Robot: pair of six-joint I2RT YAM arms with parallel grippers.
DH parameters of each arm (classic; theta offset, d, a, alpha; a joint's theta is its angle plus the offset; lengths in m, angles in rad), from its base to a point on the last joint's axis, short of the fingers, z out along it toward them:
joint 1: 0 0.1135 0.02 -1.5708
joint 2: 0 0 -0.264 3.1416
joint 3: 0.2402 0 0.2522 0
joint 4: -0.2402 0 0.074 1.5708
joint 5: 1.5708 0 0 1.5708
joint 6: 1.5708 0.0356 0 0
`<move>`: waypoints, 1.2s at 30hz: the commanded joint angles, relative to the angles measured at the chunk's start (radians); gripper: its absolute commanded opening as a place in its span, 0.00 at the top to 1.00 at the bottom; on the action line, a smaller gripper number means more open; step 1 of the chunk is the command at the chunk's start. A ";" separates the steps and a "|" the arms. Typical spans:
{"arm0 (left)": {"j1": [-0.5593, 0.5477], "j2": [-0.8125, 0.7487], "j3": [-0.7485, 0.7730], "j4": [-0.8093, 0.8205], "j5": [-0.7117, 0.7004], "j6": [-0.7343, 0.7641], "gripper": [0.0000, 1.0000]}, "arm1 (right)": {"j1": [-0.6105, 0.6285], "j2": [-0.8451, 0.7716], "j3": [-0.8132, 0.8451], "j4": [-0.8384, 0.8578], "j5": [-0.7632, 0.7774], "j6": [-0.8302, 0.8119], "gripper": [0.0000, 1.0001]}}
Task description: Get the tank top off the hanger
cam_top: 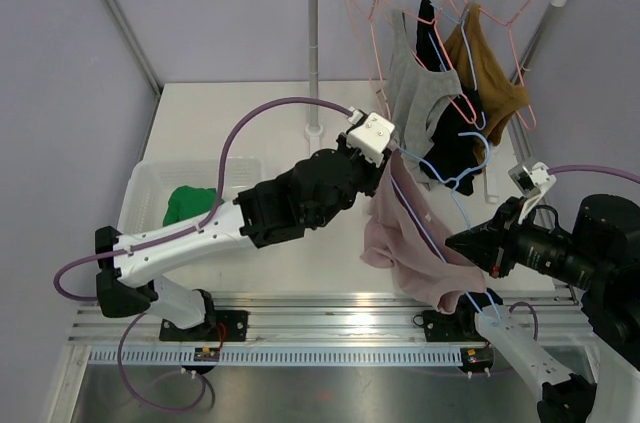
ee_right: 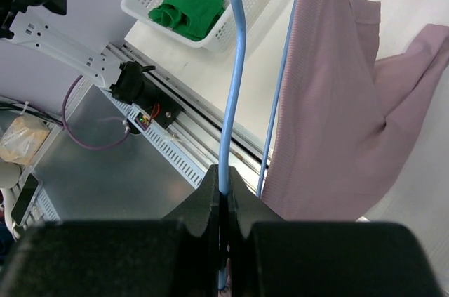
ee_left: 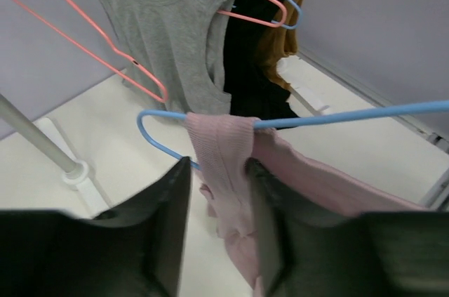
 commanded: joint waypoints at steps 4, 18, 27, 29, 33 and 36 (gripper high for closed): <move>0.054 -0.010 -0.021 0.071 -0.004 -0.021 0.71 | 0.012 -0.001 0.033 0.070 -0.084 0.009 1.00; 0.073 -0.026 -0.045 0.057 -0.198 -0.109 1.00 | 0.075 0.012 0.026 0.058 -0.055 -0.020 1.00; 0.220 -0.188 -0.162 -0.086 -0.406 -0.369 1.00 | 0.214 0.026 -0.002 0.031 -0.061 -0.074 1.00; 0.266 -0.196 -0.164 -0.130 -0.389 -0.404 1.00 | 0.234 0.029 0.009 0.034 -0.094 -0.089 1.00; 0.292 -0.248 -0.197 -0.141 -0.288 -0.409 1.00 | 0.245 0.023 0.027 0.064 -0.039 -0.100 1.00; 0.292 -0.308 -0.268 -0.052 -0.009 -0.355 1.00 | 0.247 -0.058 -0.066 0.316 0.020 -0.021 1.00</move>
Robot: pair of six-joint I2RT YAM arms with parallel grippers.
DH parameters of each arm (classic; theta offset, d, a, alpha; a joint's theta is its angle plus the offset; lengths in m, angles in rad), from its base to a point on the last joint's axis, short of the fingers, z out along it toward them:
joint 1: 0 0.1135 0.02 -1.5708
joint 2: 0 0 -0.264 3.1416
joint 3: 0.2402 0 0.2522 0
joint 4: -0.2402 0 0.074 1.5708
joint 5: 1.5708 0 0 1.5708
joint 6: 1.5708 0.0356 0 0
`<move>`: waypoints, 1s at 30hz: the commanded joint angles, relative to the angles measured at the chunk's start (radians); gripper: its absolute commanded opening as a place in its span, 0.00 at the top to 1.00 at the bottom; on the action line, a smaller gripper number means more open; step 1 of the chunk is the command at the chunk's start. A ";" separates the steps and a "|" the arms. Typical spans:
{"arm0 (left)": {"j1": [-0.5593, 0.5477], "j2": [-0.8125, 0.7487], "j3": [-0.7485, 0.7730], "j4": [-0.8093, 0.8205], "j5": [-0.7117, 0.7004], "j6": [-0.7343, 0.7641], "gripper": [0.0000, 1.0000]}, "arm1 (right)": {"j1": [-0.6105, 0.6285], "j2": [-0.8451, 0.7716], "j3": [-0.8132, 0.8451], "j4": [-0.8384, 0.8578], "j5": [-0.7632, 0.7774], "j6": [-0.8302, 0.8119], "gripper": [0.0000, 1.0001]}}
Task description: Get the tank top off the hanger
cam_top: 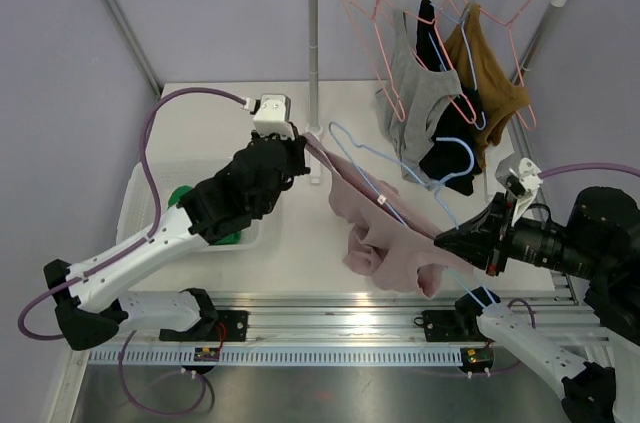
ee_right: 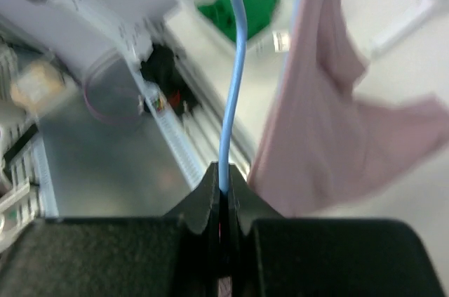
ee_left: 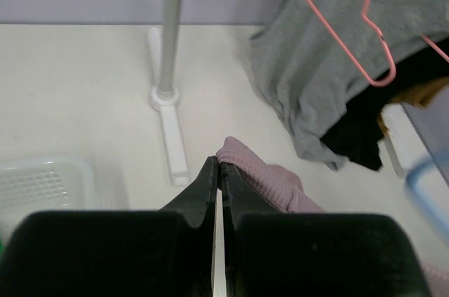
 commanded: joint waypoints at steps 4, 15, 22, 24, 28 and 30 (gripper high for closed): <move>-0.018 -0.180 -0.243 0.226 0.485 0.008 1.00 | 0.014 -0.218 -0.407 0.911 0.058 0.220 1.00; -0.201 -0.194 -0.516 0.284 0.411 -0.039 1.00 | 0.014 -0.050 -0.574 1.542 0.395 0.219 1.00; -0.201 -0.188 -0.409 -0.024 0.151 -0.124 0.89 | 0.014 0.205 -0.167 0.772 0.475 0.220 1.00; -0.201 -0.194 -0.378 -0.075 0.128 -0.133 0.60 | 0.014 0.275 -0.092 0.695 0.516 0.220 1.00; -0.201 -0.231 -0.297 -0.256 0.082 -0.182 0.16 | 0.015 0.372 -0.014 0.550 0.561 0.210 1.00; -0.201 -0.260 -0.274 -0.316 0.077 -0.191 0.04 | 0.014 0.427 0.032 0.529 0.558 0.196 1.00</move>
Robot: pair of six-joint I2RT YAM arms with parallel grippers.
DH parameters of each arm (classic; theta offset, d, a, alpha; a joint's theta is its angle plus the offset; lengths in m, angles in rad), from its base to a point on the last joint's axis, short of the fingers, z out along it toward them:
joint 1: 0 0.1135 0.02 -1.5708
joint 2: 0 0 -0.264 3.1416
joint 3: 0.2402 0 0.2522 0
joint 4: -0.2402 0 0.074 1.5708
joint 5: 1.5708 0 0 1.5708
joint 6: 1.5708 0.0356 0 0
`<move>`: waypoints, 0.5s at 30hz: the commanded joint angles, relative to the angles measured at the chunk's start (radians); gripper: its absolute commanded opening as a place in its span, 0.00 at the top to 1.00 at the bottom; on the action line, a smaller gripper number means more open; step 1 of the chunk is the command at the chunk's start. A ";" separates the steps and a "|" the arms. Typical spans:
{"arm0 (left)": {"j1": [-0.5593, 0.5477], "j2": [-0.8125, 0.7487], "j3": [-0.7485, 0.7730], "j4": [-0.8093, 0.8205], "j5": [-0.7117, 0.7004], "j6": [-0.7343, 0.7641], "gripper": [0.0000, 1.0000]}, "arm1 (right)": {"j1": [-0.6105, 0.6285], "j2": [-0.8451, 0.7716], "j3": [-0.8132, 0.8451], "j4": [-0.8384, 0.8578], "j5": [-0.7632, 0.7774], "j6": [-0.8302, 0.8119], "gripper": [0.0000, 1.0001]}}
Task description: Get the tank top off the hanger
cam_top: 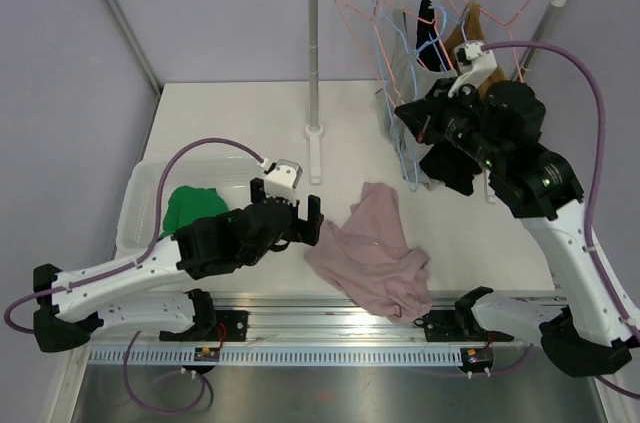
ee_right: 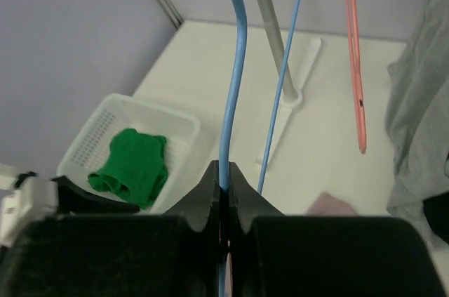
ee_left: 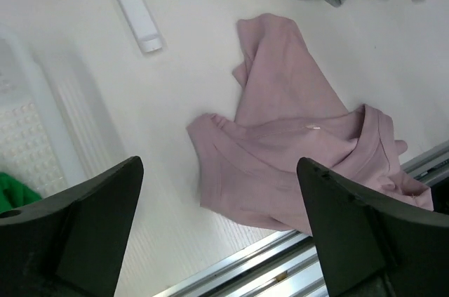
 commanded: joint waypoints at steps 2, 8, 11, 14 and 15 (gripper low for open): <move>0.000 -0.083 0.108 -0.209 -0.079 -0.048 0.01 | 0.006 0.112 0.115 -0.168 0.047 -0.033 1.00; 0.000 -0.158 0.139 -0.361 -0.065 -0.060 0.01 | 0.006 0.352 0.340 -0.205 0.043 -0.068 1.00; 0.000 -0.209 0.122 -0.396 -0.059 -0.064 0.01 | 0.006 0.467 0.469 -0.234 0.030 -0.073 1.00; 0.000 -0.249 0.099 -0.424 -0.060 -0.071 0.01 | 0.006 0.558 0.618 -0.280 0.021 -0.075 1.00; 0.000 -0.258 0.091 -0.428 -0.062 -0.071 0.01 | 0.005 0.611 0.682 -0.284 0.027 -0.081 1.00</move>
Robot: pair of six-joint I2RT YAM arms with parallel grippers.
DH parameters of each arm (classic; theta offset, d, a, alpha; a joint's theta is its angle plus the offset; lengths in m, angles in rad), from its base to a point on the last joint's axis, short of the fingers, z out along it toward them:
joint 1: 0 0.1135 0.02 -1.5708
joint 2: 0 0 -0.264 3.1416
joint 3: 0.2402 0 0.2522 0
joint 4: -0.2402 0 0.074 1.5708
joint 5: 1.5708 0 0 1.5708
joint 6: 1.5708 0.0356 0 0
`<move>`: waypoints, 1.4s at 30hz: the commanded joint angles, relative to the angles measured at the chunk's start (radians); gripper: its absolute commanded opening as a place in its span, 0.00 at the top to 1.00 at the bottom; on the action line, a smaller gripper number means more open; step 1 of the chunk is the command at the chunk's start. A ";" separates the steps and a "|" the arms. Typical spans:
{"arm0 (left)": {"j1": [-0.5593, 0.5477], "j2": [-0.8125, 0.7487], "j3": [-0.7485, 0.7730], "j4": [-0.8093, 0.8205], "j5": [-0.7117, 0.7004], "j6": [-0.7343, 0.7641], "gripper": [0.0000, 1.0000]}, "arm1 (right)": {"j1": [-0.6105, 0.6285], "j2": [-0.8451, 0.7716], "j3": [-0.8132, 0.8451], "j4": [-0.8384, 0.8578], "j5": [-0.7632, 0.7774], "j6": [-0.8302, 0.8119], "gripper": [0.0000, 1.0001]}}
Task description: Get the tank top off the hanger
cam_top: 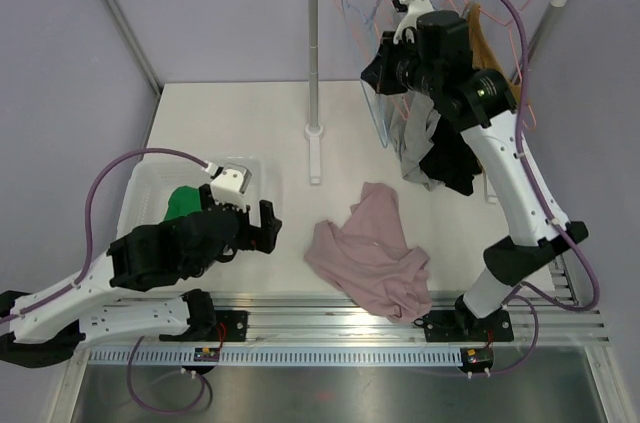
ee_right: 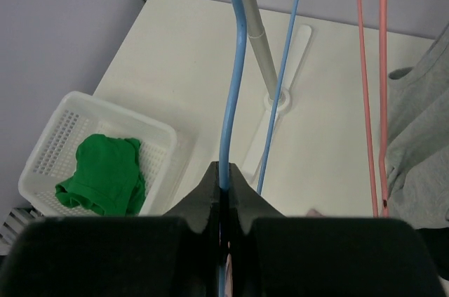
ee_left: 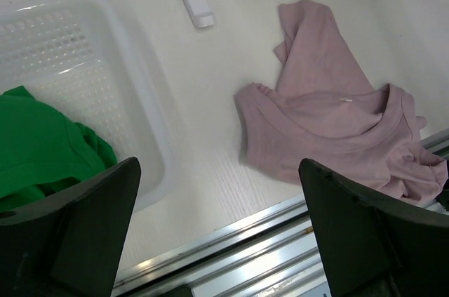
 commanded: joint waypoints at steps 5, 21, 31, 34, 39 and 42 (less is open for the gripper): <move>0.000 -0.091 -0.034 -0.071 -0.026 -0.024 0.01 | -0.015 0.233 0.349 -0.086 0.024 -0.031 1.00; 0.000 -0.148 -0.102 -0.023 -0.012 0.002 0.01 | -0.101 0.494 0.554 -0.077 -0.067 -0.033 1.00; 0.000 -0.105 -0.108 0.030 -0.004 0.014 0.01 | -0.094 0.421 0.498 -0.091 -0.039 -0.050 0.38; 0.000 -0.071 -0.105 0.093 0.005 0.027 0.01 | -0.086 0.390 0.501 -0.102 -0.047 -0.044 0.36; 0.000 0.068 -0.084 0.245 0.037 0.054 0.01 | -0.081 0.280 0.474 -0.132 -0.081 -0.035 0.01; 0.000 0.190 -0.082 0.352 0.072 0.066 0.01 | -0.083 0.163 0.368 -0.123 -0.101 -0.036 0.01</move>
